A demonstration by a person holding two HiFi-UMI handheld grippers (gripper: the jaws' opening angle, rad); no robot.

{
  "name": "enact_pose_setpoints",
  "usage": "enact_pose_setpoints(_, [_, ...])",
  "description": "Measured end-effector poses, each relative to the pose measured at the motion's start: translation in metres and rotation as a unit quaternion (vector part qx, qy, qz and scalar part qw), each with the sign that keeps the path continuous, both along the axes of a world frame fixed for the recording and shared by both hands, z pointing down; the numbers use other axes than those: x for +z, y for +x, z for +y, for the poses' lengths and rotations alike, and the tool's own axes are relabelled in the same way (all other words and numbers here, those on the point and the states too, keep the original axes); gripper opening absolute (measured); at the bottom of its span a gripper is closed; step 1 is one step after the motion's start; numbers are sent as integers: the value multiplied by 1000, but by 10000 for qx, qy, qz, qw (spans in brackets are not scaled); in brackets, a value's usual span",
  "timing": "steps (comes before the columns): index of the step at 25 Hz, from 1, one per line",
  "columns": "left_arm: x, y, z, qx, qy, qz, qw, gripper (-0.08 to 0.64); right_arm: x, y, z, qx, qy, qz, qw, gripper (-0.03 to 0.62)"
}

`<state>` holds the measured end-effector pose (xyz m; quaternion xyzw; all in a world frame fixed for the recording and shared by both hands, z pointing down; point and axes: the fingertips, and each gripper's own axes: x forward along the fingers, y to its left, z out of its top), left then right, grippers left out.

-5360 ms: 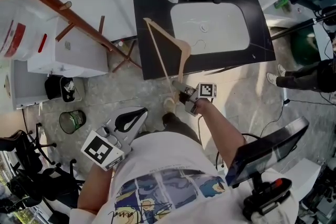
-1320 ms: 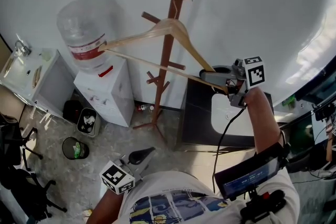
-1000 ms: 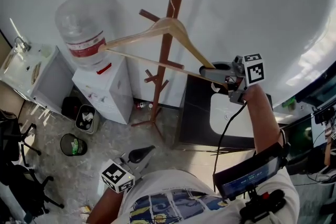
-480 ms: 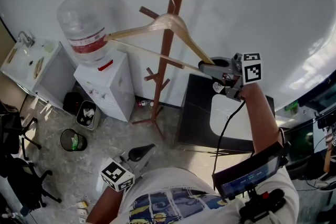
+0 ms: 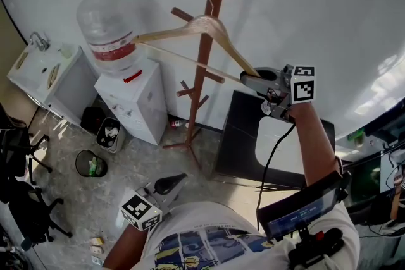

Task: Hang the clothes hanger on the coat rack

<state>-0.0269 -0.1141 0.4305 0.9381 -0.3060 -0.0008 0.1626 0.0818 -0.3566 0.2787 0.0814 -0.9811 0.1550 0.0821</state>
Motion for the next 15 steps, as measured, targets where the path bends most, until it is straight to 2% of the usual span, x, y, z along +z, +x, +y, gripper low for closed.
enact_pose_setpoints(6, [1,5,1,13,-31,-61,10000,3,1,2,-2,82,134,-112,9998,44])
enact_pose_setpoints(15, [0,14,0,137,-52,-180,9997,3,4,23,-4,321,66,-484,9983,68])
